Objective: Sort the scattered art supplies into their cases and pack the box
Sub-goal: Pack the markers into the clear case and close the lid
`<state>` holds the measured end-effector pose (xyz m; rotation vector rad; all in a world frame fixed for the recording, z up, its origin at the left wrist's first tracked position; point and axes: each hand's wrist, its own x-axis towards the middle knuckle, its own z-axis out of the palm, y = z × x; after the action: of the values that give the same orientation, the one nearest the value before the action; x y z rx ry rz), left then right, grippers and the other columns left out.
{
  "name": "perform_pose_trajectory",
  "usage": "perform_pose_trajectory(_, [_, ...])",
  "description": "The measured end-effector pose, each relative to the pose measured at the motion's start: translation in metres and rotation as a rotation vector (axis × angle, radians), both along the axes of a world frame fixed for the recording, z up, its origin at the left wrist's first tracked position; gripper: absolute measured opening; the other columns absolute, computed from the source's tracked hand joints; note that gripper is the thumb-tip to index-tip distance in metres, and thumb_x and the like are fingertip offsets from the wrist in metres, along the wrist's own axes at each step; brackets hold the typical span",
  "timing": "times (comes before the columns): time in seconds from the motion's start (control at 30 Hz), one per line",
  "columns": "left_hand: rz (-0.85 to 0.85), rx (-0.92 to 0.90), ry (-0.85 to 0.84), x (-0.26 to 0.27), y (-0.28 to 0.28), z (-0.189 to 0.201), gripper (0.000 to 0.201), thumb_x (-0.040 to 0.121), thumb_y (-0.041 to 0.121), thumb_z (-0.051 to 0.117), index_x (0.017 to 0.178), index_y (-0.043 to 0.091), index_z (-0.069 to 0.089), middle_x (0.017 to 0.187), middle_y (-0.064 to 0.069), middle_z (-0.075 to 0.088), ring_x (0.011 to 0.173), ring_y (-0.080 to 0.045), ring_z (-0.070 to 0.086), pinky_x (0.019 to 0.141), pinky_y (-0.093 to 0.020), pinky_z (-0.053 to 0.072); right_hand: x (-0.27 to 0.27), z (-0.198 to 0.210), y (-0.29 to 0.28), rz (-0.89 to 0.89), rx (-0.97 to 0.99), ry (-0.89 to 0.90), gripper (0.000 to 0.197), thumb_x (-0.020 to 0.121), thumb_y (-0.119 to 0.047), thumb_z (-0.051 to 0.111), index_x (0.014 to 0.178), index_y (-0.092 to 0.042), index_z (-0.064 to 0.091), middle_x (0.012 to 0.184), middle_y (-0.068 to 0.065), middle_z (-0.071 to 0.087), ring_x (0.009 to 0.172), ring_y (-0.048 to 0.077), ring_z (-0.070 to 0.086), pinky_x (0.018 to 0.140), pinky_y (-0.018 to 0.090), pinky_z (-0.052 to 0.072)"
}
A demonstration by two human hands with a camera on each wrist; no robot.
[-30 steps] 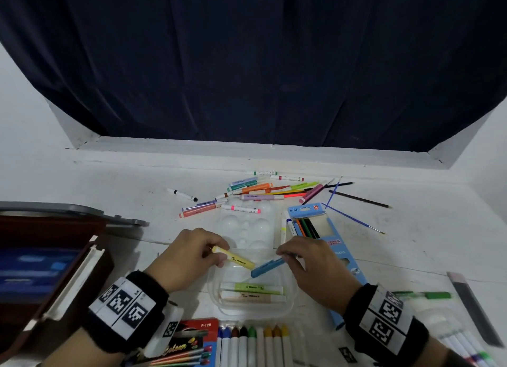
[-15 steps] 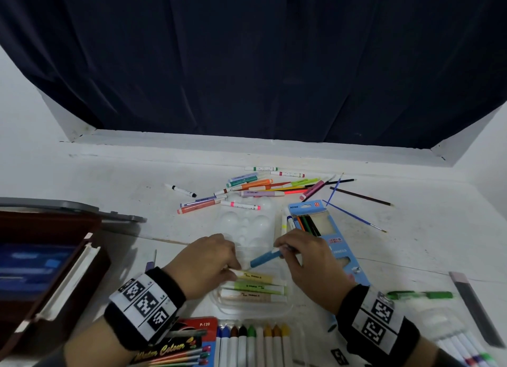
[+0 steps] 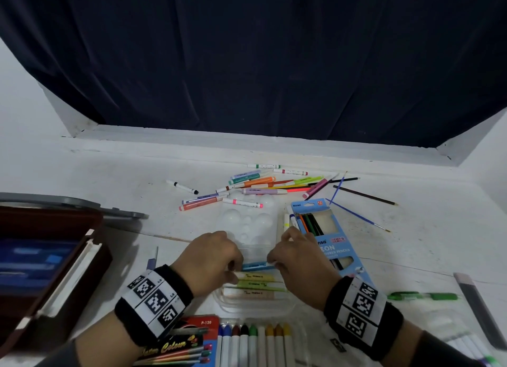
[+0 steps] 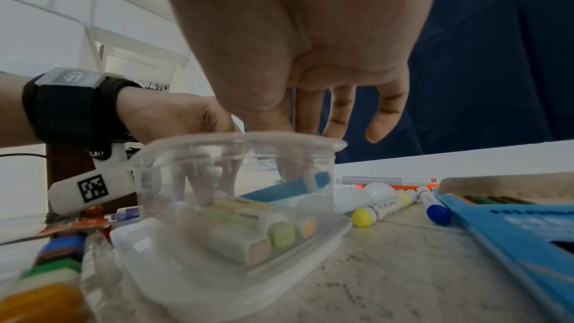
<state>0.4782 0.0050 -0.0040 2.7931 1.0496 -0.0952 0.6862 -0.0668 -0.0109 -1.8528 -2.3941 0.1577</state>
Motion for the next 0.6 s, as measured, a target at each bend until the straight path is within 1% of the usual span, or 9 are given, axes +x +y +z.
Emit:
perform_pose_trajectory(0.13, [0.002, -0.025, -0.04, -0.003, 0.002, -0.004, 0.024, 0.085, 0.048, 0.071, 0.104, 0.034, 0.072, 0.101, 0.015, 0.065, 0.096, -0.006, 0.047, 0.081, -0.025, 0.041, -0.003, -0.001, -0.002, 0.005, -0.038, -0.115, 0.028, 0.093, -0.019, 0.053, 0.117, -0.027, 0.066, 0.111, -0.008, 0.068, 0.119, 0.019, 0.034, 0.097, 0.042, 0.03])
perform_pose_trajectory(0.17, [-0.002, -0.035, -0.057, -0.003, 0.002, -0.004, 0.024, 0.085, 0.05, 0.07, 0.104, 0.034, 0.072, 0.1, 0.016, 0.065, 0.095, -0.005, 0.047, 0.08, -0.025, 0.04, -0.004, 0.0, -0.002, 0.005, -0.043, -0.117, 0.028, 0.093, -0.02, 0.054, 0.117, -0.027, 0.066, 0.111, -0.008, 0.068, 0.119, 0.019, 0.034, 0.097, 0.042, 0.029])
perform_pose_trajectory(0.23, [-0.017, -0.023, -0.082, -0.006, 0.003, -0.005, 0.022, 0.088, 0.052, 0.066, 0.099, 0.035, 0.072, 0.096, 0.016, 0.065, 0.09, -0.002, 0.045, 0.076, -0.026, 0.033, -0.003, 0.001, -0.002, 0.003, -0.047, -0.09, 0.026, 0.094, -0.023, 0.054, 0.116, -0.028, 0.067, 0.111, -0.008, 0.067, 0.12, 0.019, 0.034, 0.098, 0.042, 0.03])
perform_pose_trajectory(0.3, [-0.007, 0.02, -0.092, -0.01, 0.002, -0.006, 0.019, 0.091, 0.051, 0.062, 0.098, 0.036, 0.072, 0.095, 0.016, 0.065, 0.091, -0.002, 0.049, 0.076, -0.028, 0.027, 0.0, 0.001, -0.003, -0.003, -0.04, -0.023, 0.024, 0.094, -0.025, 0.055, 0.115, -0.028, 0.068, 0.112, -0.009, 0.067, 0.123, 0.017, 0.035, 0.1, 0.041, 0.03])
perform_pose_trajectory(0.37, [0.015, 0.043, -0.11, -0.015, 0.002, -0.007, 0.017, 0.093, 0.048, 0.061, 0.101, 0.037, 0.071, 0.096, 0.017, 0.065, 0.096, -0.005, 0.052, 0.079, -0.029, 0.03, 0.004, 0.002, -0.003, -0.005, -0.028, 0.031, 0.023, 0.094, -0.026, 0.056, 0.115, -0.029, 0.067, 0.116, -0.011, 0.066, 0.126, 0.015, 0.038, 0.104, 0.04, 0.03])
perform_pose_trajectory(0.47, [0.032, 0.038, -0.106, -0.018, 0.001, -0.008, 0.018, 0.094, 0.047, 0.06, 0.104, 0.038, 0.071, 0.099, 0.018, 0.066, 0.097, -0.006, 0.052, 0.08, -0.027, 0.034, 0.01, 0.001, -0.005, -0.002, -0.051, 0.043, 0.024, 0.095, -0.031, 0.056, 0.117, -0.03, 0.065, 0.126, -0.012, 0.062, 0.135, 0.012, 0.035, 0.111, 0.04, 0.024])
perform_pose_trajectory(0.5, [0.036, 0.029, -0.102, -0.018, 0.001, -0.009, 0.018, 0.094, 0.046, 0.06, 0.105, 0.037, 0.071, 0.099, 0.017, 0.066, 0.097, -0.006, 0.052, 0.08, -0.026, 0.035, 0.011, 0.001, -0.006, 0.0, -0.073, 0.047, 0.024, 0.096, -0.033, 0.055, 0.118, -0.03, 0.064, 0.127, -0.011, 0.061, 0.134, 0.011, 0.036, 0.112, 0.039, 0.024])
perform_pose_trajectory(0.53, [0.042, 0.02, -0.098, -0.018, 0.001, -0.009, 0.018, 0.094, 0.046, 0.06, 0.105, 0.037, 0.071, 0.099, 0.017, 0.066, 0.096, -0.005, 0.052, 0.08, -0.026, 0.036, 0.011, 0.0, -0.006, 0.0, -0.099, 0.053, 0.026, 0.097, -0.034, 0.053, 0.12, -0.03, 0.063, 0.127, -0.01, 0.06, 0.131, 0.011, 0.04, 0.111, 0.038, 0.027])
perform_pose_trajectory(0.6, [0.055, 0.011, -0.103, -0.017, -0.001, -0.01, 0.016, 0.093, 0.043, 0.061, 0.102, 0.037, 0.072, 0.098, 0.017, 0.065, 0.093, -0.005, 0.052, 0.078, -0.025, 0.037, 0.011, 0.0, -0.007, -0.004, -0.137, 0.086, 0.027, 0.099, -0.034, 0.051, 0.123, -0.029, 0.061, 0.124, -0.008, 0.061, 0.121, 0.013, 0.048, 0.105, 0.036, 0.035])
